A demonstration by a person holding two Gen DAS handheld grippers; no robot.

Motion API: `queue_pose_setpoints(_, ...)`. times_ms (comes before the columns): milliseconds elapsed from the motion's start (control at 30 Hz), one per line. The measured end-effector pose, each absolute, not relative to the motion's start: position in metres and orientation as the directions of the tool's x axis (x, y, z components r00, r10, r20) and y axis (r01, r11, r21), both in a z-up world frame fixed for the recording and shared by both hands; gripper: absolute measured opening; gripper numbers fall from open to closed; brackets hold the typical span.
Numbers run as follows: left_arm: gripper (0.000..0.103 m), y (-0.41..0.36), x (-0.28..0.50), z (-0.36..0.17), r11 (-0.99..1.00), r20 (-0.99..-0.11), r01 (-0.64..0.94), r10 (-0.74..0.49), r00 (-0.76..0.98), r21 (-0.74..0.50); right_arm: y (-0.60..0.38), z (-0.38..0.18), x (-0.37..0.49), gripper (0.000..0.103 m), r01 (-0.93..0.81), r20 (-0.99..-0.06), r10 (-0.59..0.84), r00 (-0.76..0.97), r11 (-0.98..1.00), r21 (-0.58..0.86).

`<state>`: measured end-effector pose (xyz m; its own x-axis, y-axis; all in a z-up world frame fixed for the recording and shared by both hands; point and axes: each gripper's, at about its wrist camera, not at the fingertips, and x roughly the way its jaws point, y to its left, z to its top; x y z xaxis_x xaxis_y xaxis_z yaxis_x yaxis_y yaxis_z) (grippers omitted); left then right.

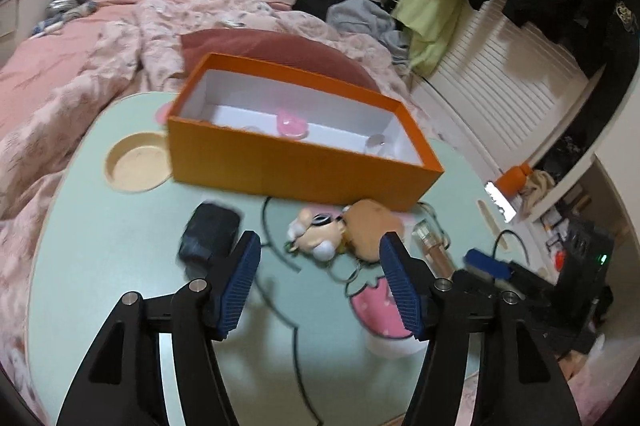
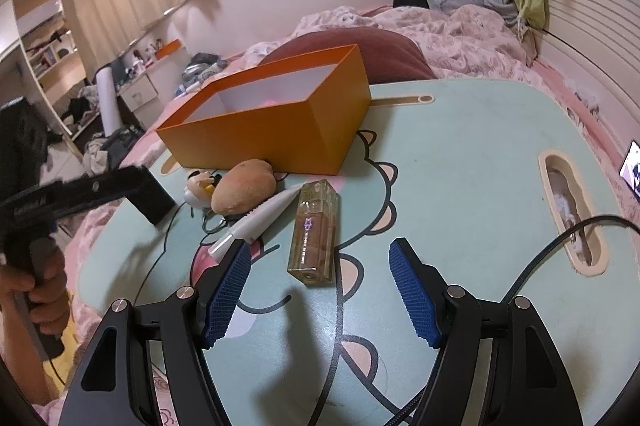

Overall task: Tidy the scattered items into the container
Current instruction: 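Lift the keychain out and release it on the table with the left gripper, then reach into the box and grasp the pink heart with the right gripper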

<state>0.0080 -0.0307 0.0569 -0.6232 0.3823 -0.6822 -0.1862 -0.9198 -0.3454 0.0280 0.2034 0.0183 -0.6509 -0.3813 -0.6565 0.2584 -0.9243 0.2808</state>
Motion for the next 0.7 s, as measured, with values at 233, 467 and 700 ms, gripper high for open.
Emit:
queue_pose_setpoints(233, 0.063, -0.031, 0.041, 0.05, -0.935, -0.686, -0.164, 0.343, -0.642, -0.314, 0.198, 0.058, 0.011, 0.072, 0.299, -0.612, -0.434, -0.661, -0.901, 0.315)
queue_pose_setpoints(467, 0.063, -0.023, 0.057, 0.031, -0.948, -0.696, -0.144, 0.307, -0.649, -0.284, 0.16, 0.119, -0.069, 0.071, 0.317, -0.659, -0.419, -0.624, -0.907, 0.276)
queue_pose_setpoints(700, 0.064, -0.013, 0.05, 0.015, -0.979, -0.751, -0.083, 0.198, -0.63, -0.188, 0.089, 0.08, -0.166, 0.066, 0.292, -0.839, -0.326, -0.437, -0.933, 0.21)
